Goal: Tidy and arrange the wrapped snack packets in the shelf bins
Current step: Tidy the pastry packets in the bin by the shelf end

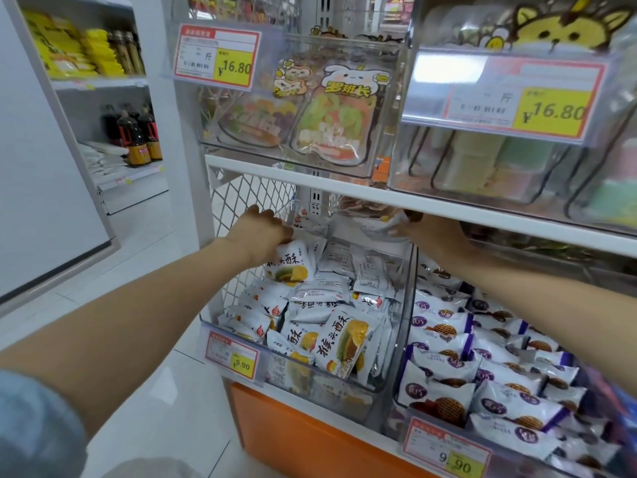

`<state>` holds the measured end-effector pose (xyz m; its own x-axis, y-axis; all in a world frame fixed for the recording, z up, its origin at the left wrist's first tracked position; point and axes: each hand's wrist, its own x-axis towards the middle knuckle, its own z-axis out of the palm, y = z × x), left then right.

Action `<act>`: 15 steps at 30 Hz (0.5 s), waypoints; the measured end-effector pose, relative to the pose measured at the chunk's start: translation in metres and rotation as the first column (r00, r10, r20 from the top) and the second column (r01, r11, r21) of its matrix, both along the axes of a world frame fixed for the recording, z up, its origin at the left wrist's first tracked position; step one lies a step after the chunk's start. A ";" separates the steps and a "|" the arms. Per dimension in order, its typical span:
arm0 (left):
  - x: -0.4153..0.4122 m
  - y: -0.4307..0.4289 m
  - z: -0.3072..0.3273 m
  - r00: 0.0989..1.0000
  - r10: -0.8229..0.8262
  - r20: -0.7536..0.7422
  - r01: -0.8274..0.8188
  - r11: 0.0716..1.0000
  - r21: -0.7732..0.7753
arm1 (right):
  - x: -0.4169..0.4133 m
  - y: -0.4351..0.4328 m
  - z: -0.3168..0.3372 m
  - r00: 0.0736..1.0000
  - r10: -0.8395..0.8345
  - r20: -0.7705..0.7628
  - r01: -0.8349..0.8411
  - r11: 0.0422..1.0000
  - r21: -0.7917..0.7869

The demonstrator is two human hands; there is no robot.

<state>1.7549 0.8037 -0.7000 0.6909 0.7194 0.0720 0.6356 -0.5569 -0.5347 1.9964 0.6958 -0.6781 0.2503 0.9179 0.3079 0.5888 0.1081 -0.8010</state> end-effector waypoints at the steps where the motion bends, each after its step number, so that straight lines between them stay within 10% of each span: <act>1: 0.001 -0.001 -0.003 1.000 0.013 0.002 -0.013 1.000 0.012 | -0.002 -0.004 -0.001 0.999 0.033 0.032 -0.034 0.998 0.059; 7: 0.007 -0.006 0.004 0.976 -0.203 -0.080 0.215 0.957 0.195 | 0.013 -0.015 -0.018 0.802 -0.021 0.597 -0.192 0.937 0.291; 15: 0.015 0.005 0.015 0.982 -0.072 -0.172 0.085 0.994 0.073 | 0.017 -0.019 -0.021 0.789 0.046 0.613 -0.246 0.937 0.246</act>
